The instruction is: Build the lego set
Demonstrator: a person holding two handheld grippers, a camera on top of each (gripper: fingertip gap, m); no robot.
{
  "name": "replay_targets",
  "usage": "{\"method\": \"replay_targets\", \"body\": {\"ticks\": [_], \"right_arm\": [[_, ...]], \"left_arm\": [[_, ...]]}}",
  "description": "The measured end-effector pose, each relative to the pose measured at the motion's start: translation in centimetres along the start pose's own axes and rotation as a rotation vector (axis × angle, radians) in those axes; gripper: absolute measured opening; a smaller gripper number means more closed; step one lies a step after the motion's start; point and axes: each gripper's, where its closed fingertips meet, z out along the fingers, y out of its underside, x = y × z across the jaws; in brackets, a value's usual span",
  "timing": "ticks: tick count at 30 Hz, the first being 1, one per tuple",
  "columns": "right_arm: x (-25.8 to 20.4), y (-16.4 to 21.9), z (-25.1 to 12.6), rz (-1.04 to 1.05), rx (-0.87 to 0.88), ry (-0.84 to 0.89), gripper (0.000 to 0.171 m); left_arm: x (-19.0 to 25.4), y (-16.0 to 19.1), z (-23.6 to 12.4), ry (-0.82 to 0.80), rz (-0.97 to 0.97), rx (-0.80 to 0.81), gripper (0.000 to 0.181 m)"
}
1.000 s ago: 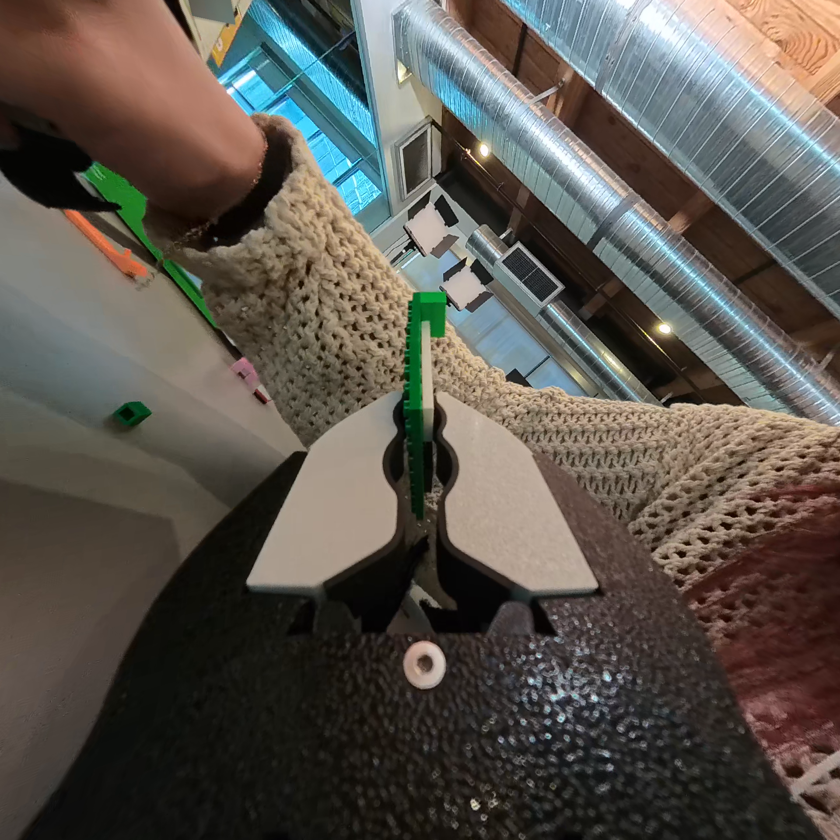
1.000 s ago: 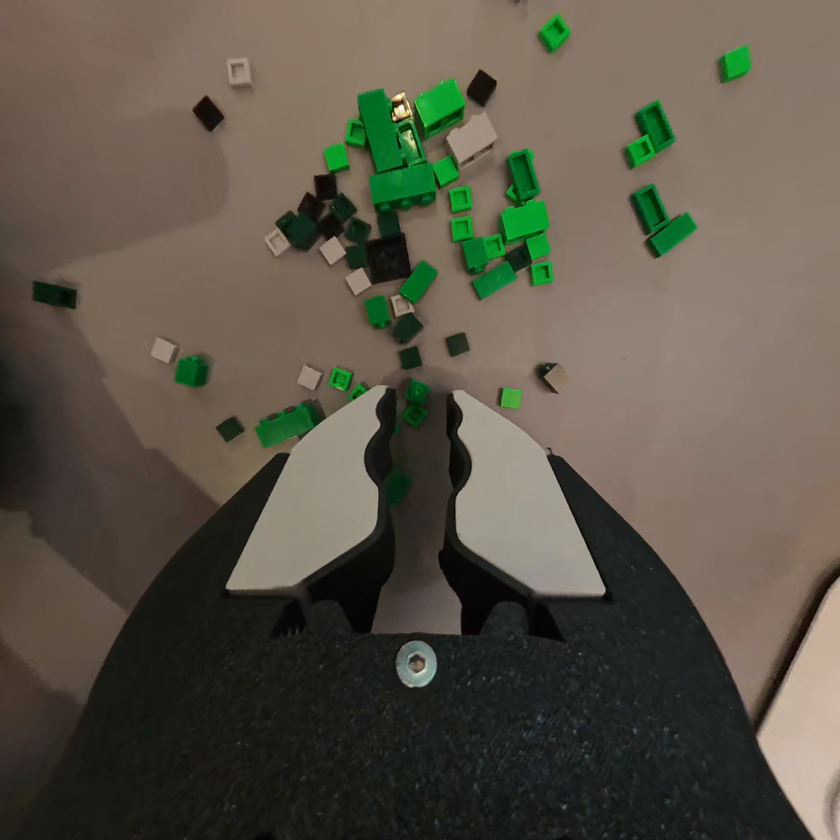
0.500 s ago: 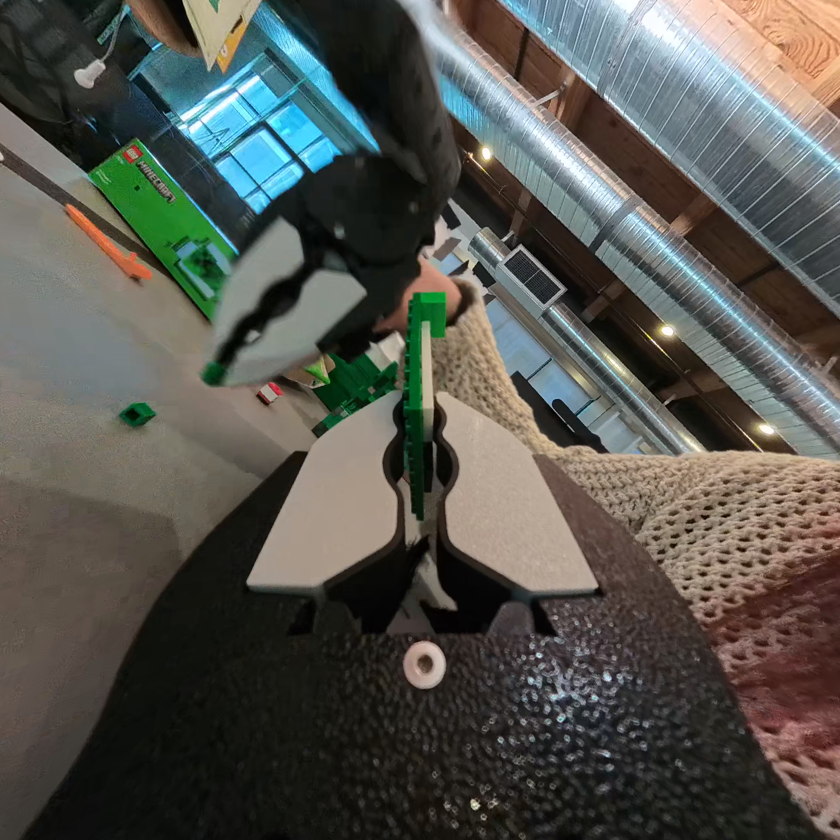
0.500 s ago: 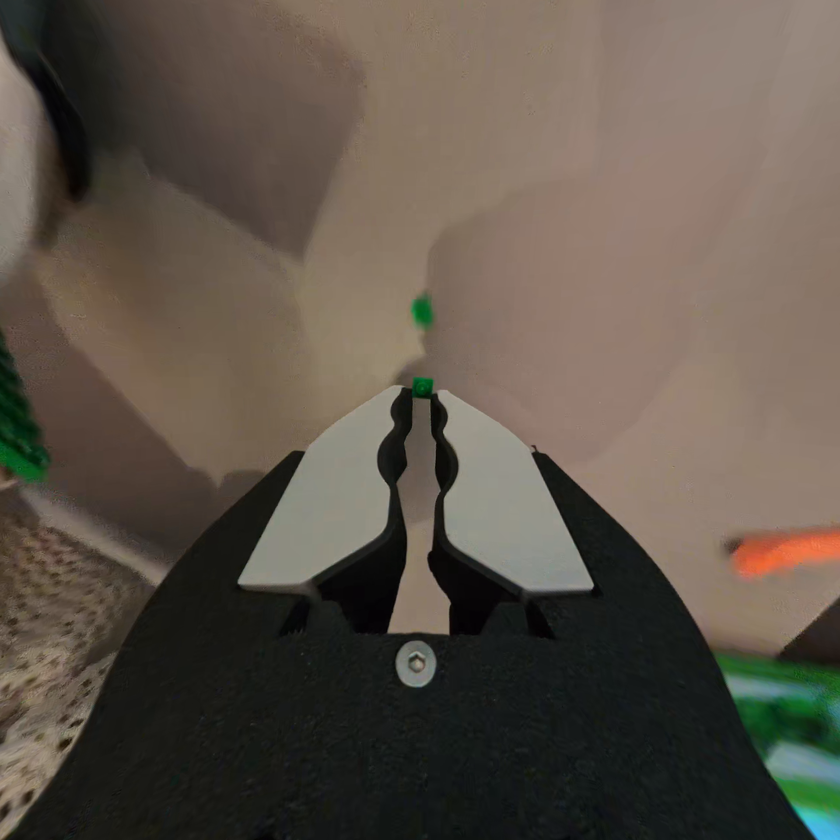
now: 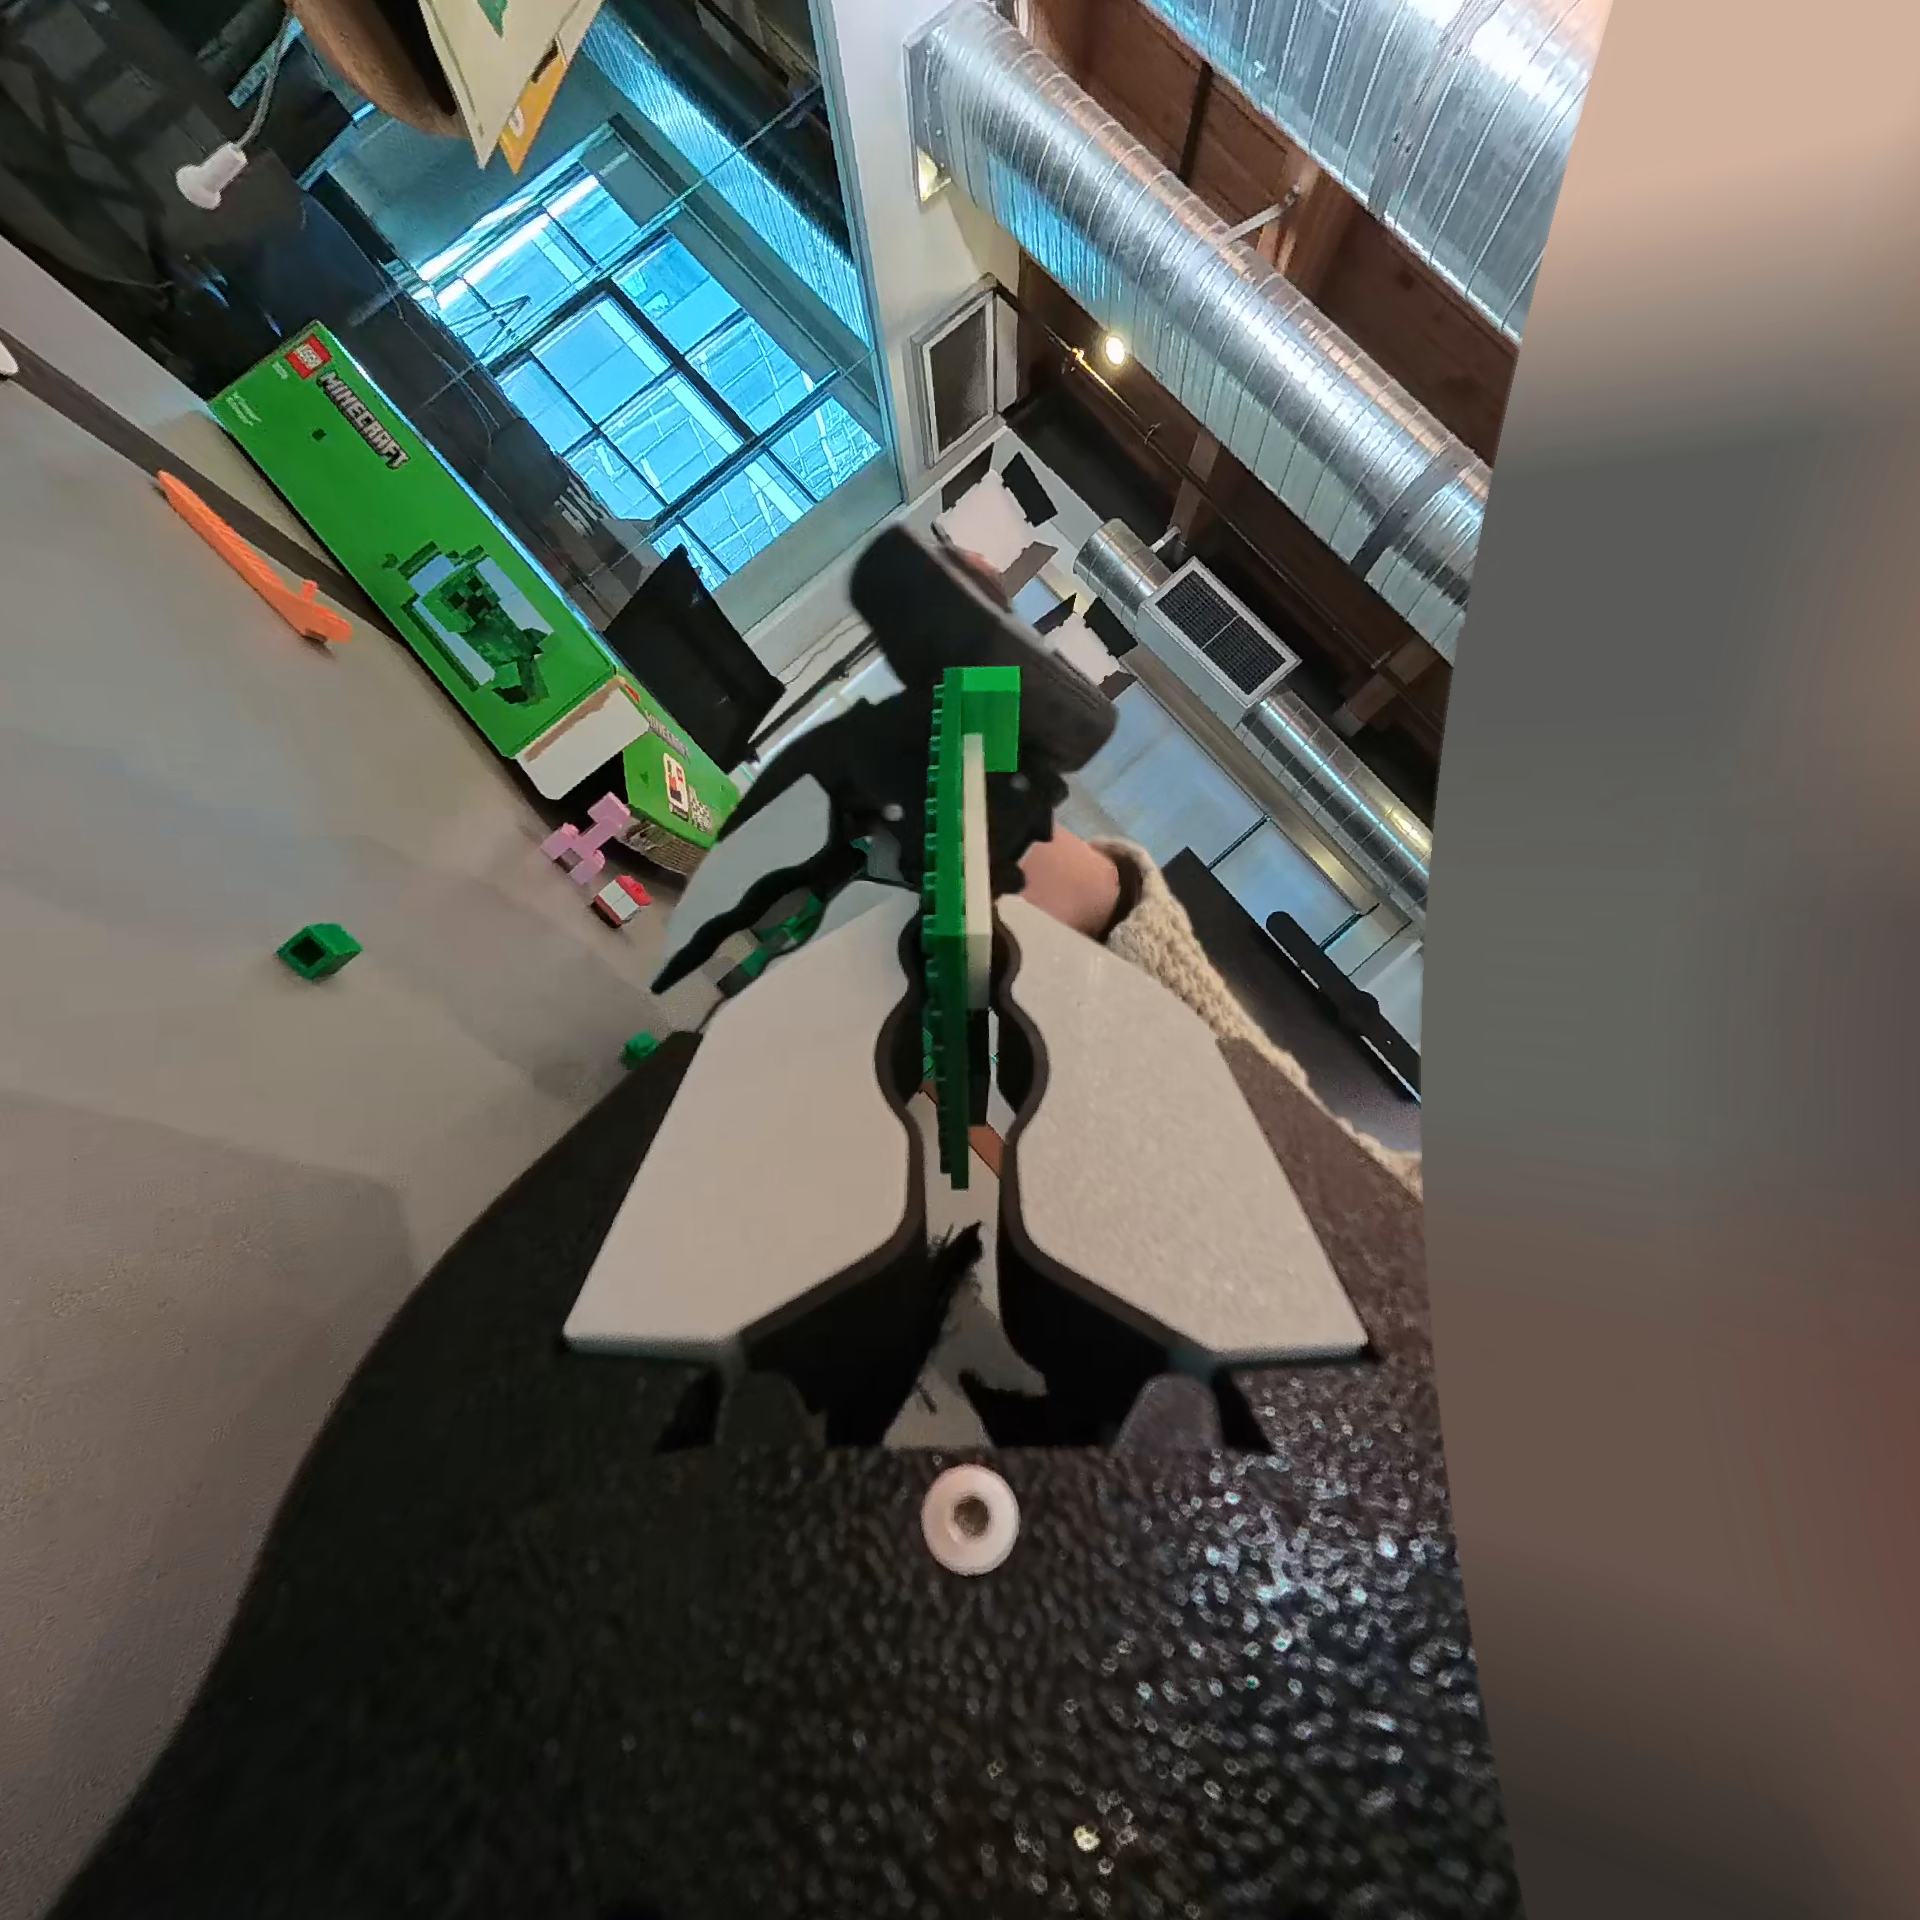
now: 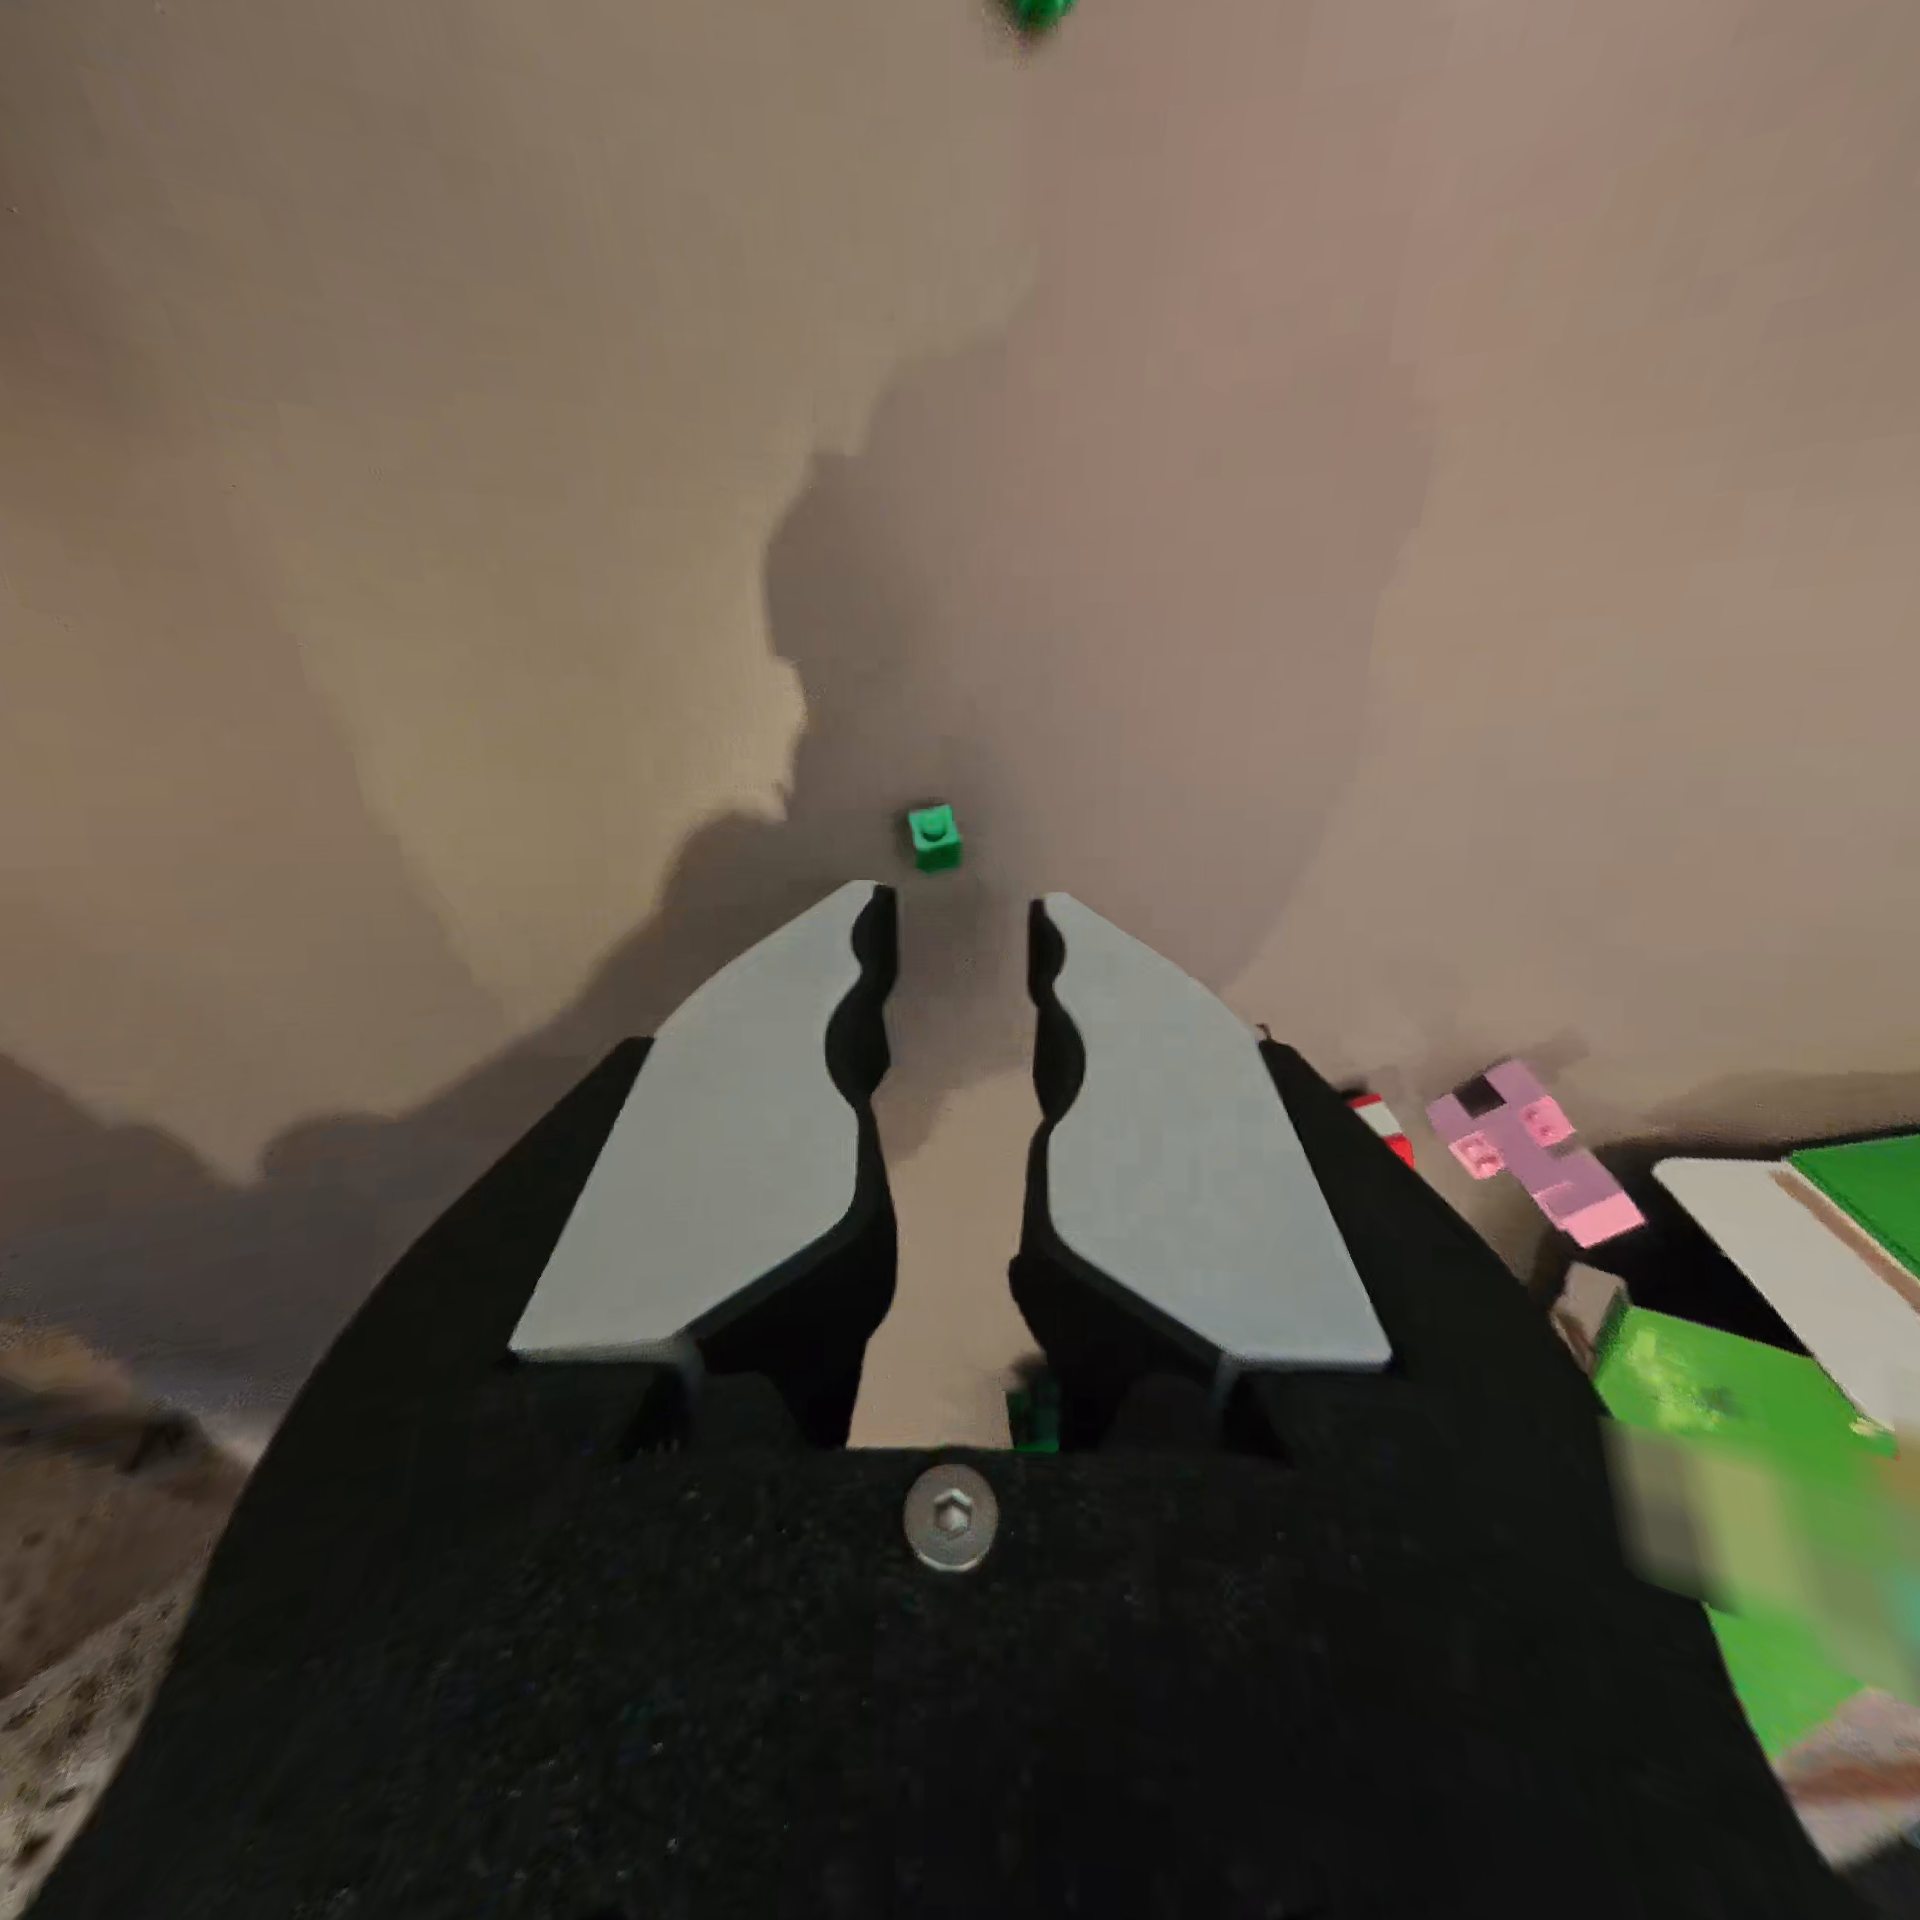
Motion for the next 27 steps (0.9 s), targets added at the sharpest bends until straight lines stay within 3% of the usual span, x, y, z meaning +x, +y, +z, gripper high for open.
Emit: {"method": "replay_targets", "body": {"ticks": [2,6,9,11,13,18,27], "right_arm": [[-0.6,-0.4,-0.4,0.017,0.139,0.017,0.035],[-0.9,-0.1,-0.7,0.122,0.394,0.114,0.040],[-1.4,-1.0,-2.5,0.222,0.734,0.172,0.039],[-1.8,-1.4,-4.4,0.254,0.994,0.231,0.028],[-1.9,-1.2,-4.8,0.321,1.120,0.255,0.030],[-2.1,-0.8,0.1,0.341,0.894,0.221,0.029],[-1.5,-1.5,1.5,0.287,0.769,0.126,0.015]], "left_arm": [[0.0,0.0,0.0,0.001,-0.002,-0.002,0.008],[-0.1,0.0,0.0,0.002,-0.011,-0.002,0.008],[-0.2,-0.1,0.0,0.001,-0.023,0.001,0.008],[-0.2,0.0,0.0,0.003,-0.022,-0.003,0.008],[-0.2,0.0,0.0,0.002,-0.021,-0.002,0.008],[-0.3,0.0,0.0,0.000,-0.034,-0.002,0.008],[-1.0,0.7,0.2,-0.047,-0.046,-0.069,0.008]]}}
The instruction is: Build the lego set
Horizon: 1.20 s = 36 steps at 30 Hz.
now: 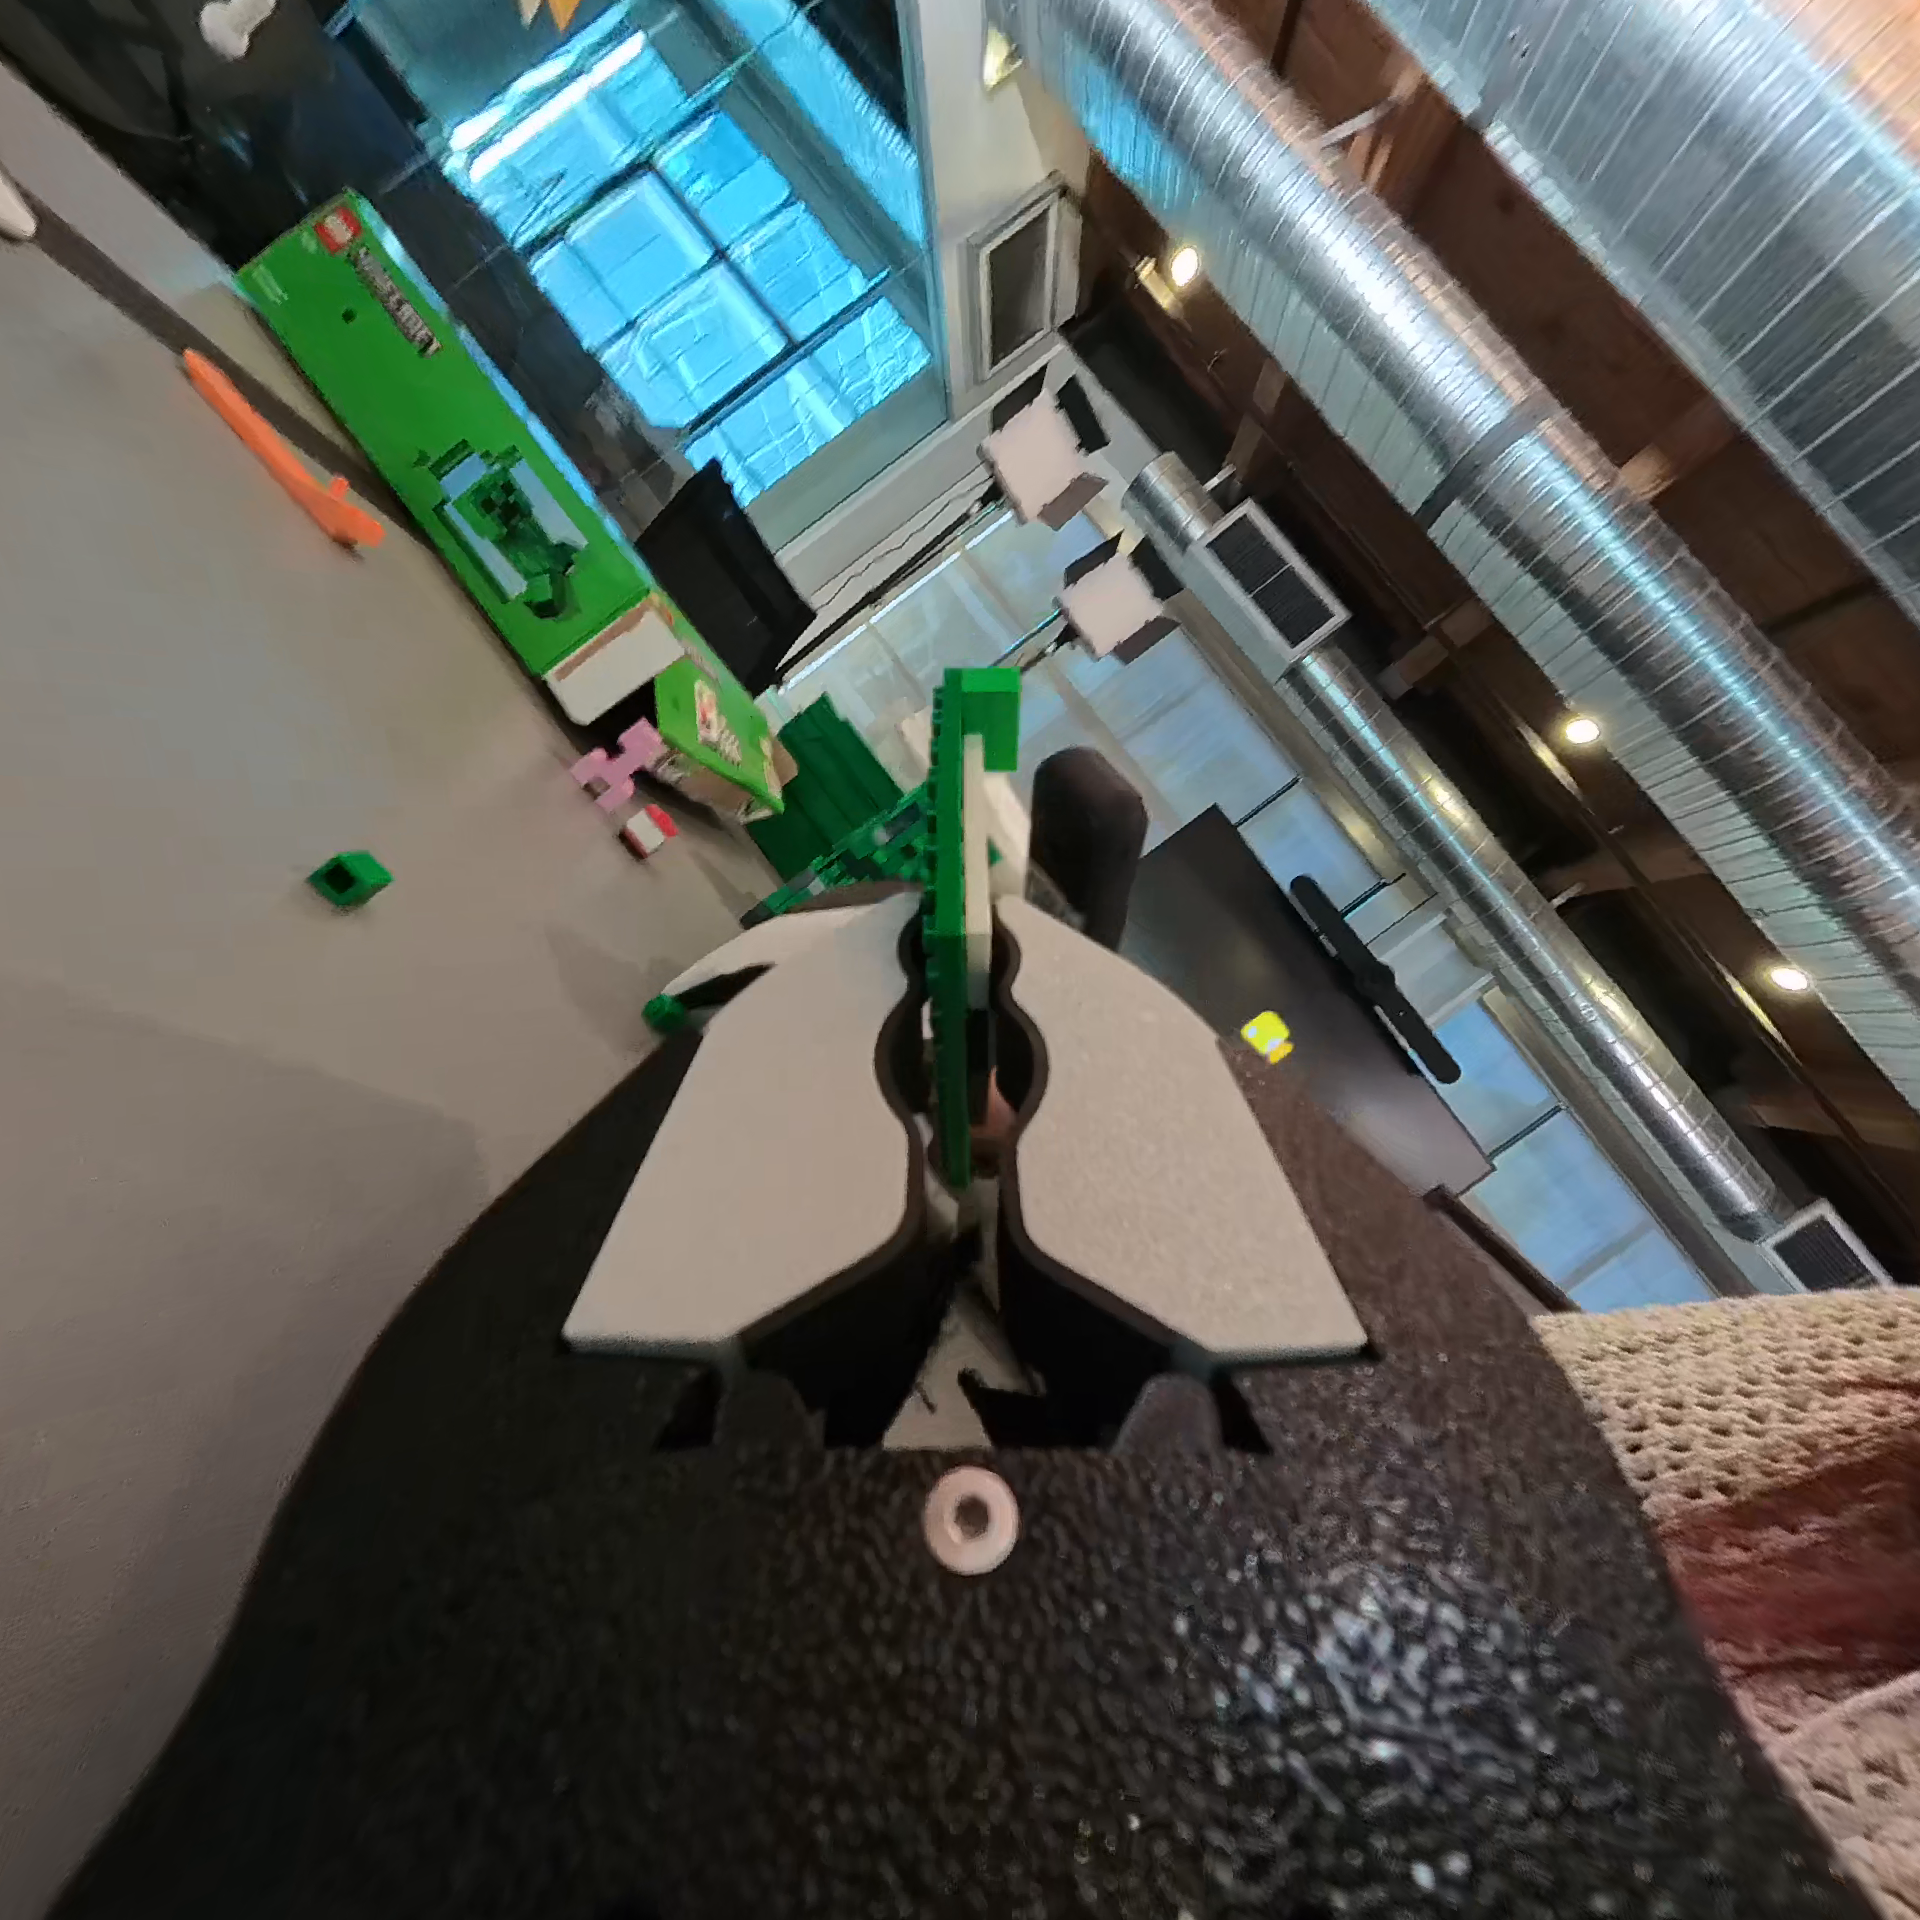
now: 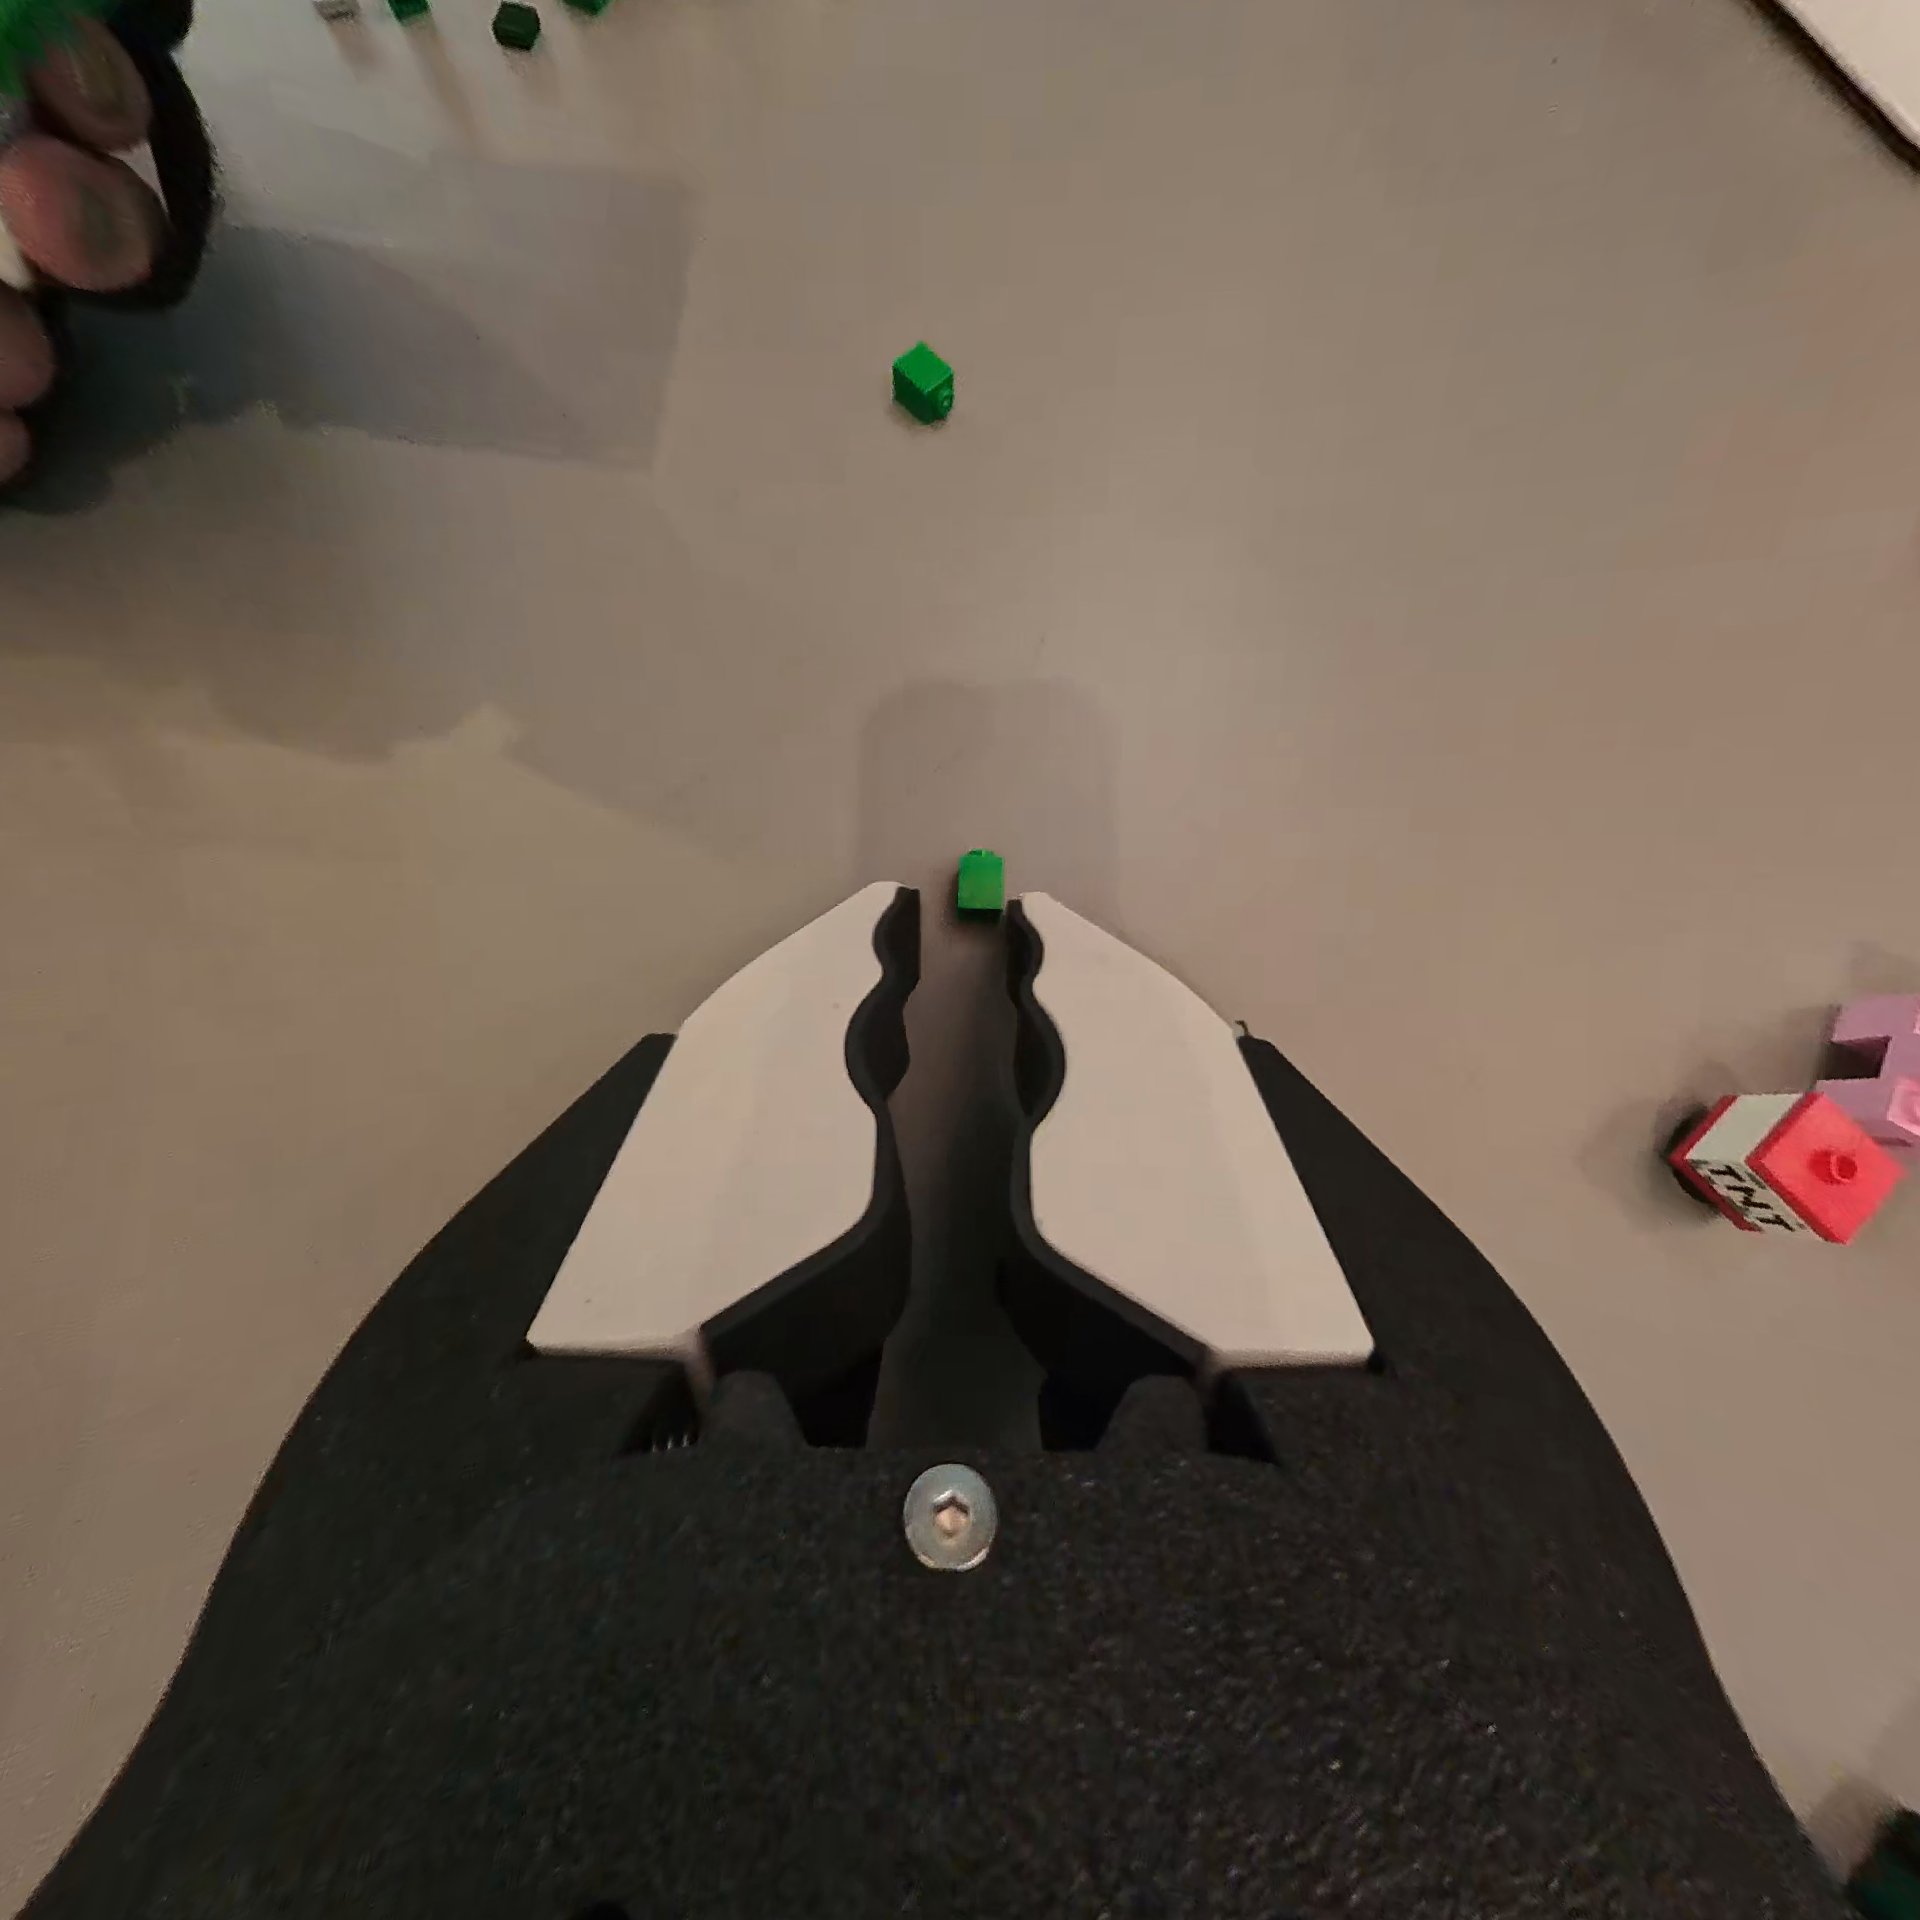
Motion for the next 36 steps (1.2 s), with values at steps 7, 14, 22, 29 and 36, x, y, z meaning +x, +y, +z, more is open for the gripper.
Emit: {"method": "replay_targets", "body": {"ticks": [7,14,22,29,36], "right_arm": [[-0.5,-0.4,-0.4,-0.110,0.009,0.019,0.007],[-4.0,-3.6,-2.8,-0.266,-0.008,-0.081,0.007],[-5.6,-4.7,-2.0,0.003,-0.056,-0.204,0.007],[-6.3,-5.6,-2.3,0.050,-0.034,-0.183,0.007],[-6.0,-6.1,-2.3,0.097,-0.009,-0.160,0.007]], "left_arm": [[-3.0,2.7,0.5,-0.141,-0.231,-0.260,0.008],[-3.6,5.4,0.7,-0.181,-0.322,-0.457,0.008],[-3.6,5.5,0.7,-0.226,-0.186,-0.448,0.008],[-3.0,5.5,0.7,-0.223,-0.072,-0.447,0.008],[-2.8,5.8,0.7,-0.220,-0.037,-0.467,0.008]]}}
